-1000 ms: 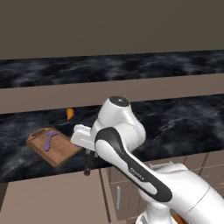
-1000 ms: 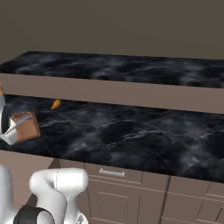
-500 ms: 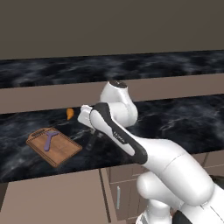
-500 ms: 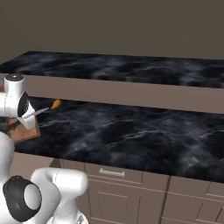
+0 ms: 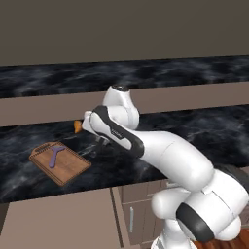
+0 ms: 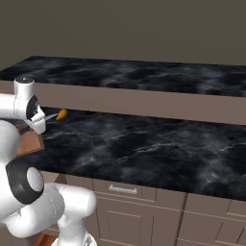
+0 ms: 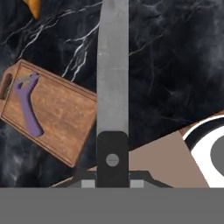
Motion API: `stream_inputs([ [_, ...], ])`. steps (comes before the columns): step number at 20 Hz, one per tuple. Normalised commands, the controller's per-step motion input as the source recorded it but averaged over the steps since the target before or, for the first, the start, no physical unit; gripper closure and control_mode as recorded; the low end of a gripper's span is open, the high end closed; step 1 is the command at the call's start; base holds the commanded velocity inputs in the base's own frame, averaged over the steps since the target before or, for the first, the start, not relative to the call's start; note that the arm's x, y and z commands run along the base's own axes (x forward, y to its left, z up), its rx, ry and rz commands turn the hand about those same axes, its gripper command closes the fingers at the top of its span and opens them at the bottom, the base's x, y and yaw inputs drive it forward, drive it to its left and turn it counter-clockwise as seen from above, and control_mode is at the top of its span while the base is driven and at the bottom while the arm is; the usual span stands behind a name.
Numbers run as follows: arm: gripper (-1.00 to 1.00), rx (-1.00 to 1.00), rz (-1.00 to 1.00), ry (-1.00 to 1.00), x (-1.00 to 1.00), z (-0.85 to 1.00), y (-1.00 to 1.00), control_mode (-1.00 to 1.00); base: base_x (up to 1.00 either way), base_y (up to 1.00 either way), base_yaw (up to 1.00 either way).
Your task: Open the drawer on the left and place the cutting tools on the cutting board.
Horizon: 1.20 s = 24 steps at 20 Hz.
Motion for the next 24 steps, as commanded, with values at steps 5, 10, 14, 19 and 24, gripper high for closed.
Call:
stream_inputs([
  [5, 1.00, -0.07, 0.00, 0.00, 0.31, -0.43, 0.35, -1.00, 0.00, 0.00, 0.00],
  [10, 1.00, -0.06, 0.00, 0.00, 0.28, -0.44, 0.45, -1.00, 0.00, 0.00, 0.00],
  [14, 1.00, -0.03, 0.00, 0.01, 0.28, -0.35, 0.37, -1.00, 0.00, 0.00, 0.00],
  [19, 1.00, -0.01, 0.00, 0.01, 0.20, -0.34, 0.28, -1.00, 0.00, 0.00, 0.00],
  [24, 1.00, 0.00, 0.00, 0.00, 0.07, -0.31, 0.21, -1.00, 0.00, 0.00, 0.00],
])
